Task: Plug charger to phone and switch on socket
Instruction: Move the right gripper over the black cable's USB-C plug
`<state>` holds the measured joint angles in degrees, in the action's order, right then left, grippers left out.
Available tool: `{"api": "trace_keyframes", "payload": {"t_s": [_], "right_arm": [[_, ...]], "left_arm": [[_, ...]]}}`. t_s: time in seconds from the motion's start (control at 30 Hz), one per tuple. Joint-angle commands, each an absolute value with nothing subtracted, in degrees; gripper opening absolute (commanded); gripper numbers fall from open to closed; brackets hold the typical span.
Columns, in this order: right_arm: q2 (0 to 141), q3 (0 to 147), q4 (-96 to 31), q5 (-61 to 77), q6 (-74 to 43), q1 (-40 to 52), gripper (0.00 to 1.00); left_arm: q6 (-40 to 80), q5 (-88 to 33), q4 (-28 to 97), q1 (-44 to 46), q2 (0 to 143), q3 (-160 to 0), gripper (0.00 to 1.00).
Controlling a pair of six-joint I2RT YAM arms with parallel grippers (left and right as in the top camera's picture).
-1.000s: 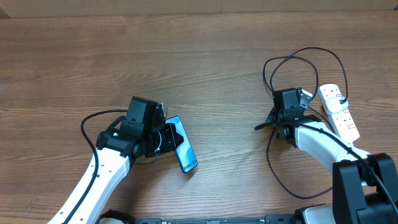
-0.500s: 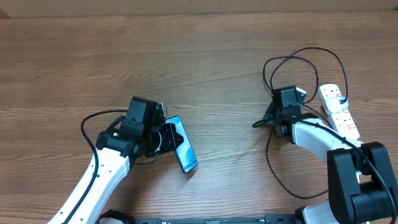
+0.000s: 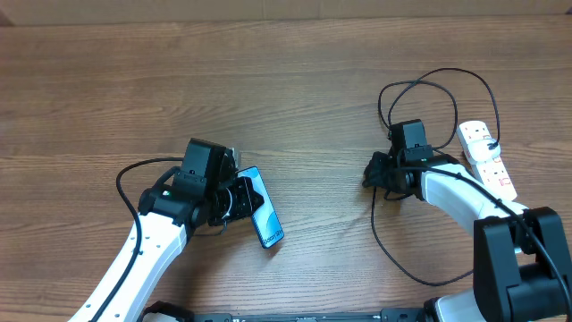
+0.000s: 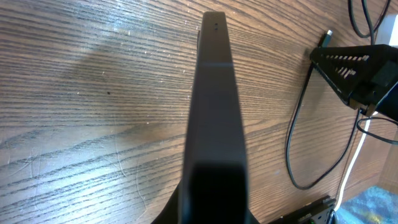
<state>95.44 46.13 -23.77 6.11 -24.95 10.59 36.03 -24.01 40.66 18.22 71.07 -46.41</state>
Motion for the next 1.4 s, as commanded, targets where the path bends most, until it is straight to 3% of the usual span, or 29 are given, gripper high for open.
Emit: {"api": "trace_keyframes", "payload": {"t_s": [0.0, 0.13, 0.27, 0.67, 0.87, 0.97, 1.23, 1.37], "right_arm": [[98.21, 43.31, -24.80, 3.31, -25.02, 10.90, 0.39], [98.21, 43.31, -21.37, -2.20, -25.02, 10.90, 0.46], [98.21, 43.31, -18.20, -5.10, -25.02, 10.90, 0.45], [98.24, 43.13, -18.17, -0.69, -24.99, 10.92, 0.30], [98.24, 43.03, -18.92, 1.61, -24.99, 10.92, 0.17], [98.24, 42.87, -18.92, 1.63, -25.02, 10.92, 0.04], [98.24, 42.83, -18.92, 4.27, -24.95, 10.92, 0.04], [98.21, 42.85, -18.06, 12.08, -17.43, 10.90, 0.04]], "left_arm": [[36.42, -25.52, 40.03, 18.02, 70.98, -46.89, 0.06], [36.45, -25.54, 40.05, 18.02, 70.98, -46.89, 0.06], [36.45, -25.52, 40.03, 18.02, 70.98, -46.89, 0.06], [36.42, -25.52, 39.81, 18.02, 70.98, -46.89, 0.07], [36.42, -25.52, 39.81, 18.02, 70.98, -46.89, 0.07], [36.42, -25.54, 39.86, 18.02, 70.98, -46.89, 0.07], [36.42, -25.54, 39.88, 18.02, 70.98, -46.89, 0.06], [36.42, -25.54, 39.99, 18.02, 70.98, -46.89, 0.05]]}}
